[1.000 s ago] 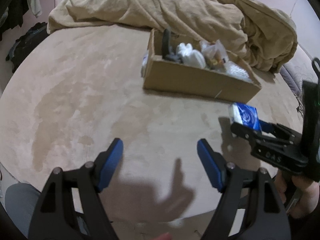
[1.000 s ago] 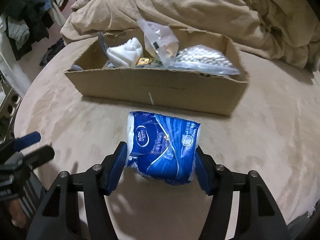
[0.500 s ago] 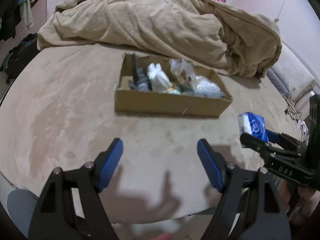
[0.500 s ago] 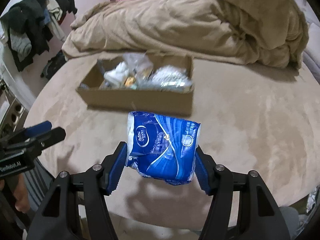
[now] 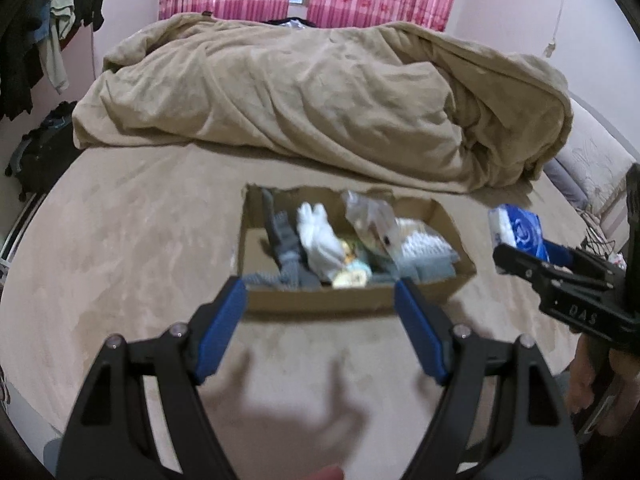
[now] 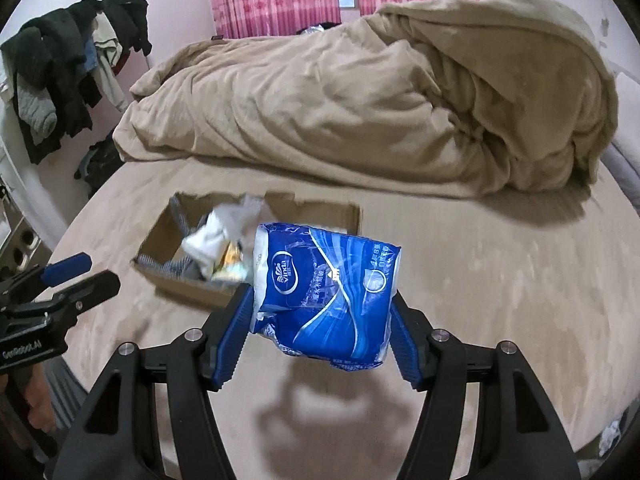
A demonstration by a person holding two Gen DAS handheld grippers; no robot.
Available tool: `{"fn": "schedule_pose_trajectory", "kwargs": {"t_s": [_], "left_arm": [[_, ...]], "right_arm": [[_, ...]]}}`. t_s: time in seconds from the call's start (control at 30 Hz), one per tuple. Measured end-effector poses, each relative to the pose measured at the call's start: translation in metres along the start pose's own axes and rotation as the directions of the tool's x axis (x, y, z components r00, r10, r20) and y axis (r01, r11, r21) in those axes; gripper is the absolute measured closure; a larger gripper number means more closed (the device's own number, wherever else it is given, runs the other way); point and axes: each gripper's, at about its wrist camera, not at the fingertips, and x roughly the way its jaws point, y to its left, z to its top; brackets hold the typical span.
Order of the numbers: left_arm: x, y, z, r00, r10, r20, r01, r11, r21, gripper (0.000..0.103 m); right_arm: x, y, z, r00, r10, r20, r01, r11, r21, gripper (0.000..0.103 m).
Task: Organize objects
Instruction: 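Carry the tissue pack into the cardboard box and open the right tool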
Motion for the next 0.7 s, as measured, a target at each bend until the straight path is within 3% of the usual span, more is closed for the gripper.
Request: {"fn": "schedule_pose_trajectory", "kwargs": {"t_s": [0.37, 0.7], "left_arm": [[0.041, 0.006, 0.034, 0.999, 0.007, 0.044, -0.009, 0.999, 0.031, 0.025], [0.084, 0.018, 0.036, 1.000, 0.028, -0.007, -0.027, 0.999, 0.032, 0.025]], "right_arm": [[0.051, 0.003, 0.036, 1.000, 0.016, 0.007, -0.016, 1.000, 0.010, 0.035], [0.113, 0.005, 0.032, 0.997, 0.009, -0.075, -0.009, 1.000, 0.000, 0.034]]}}
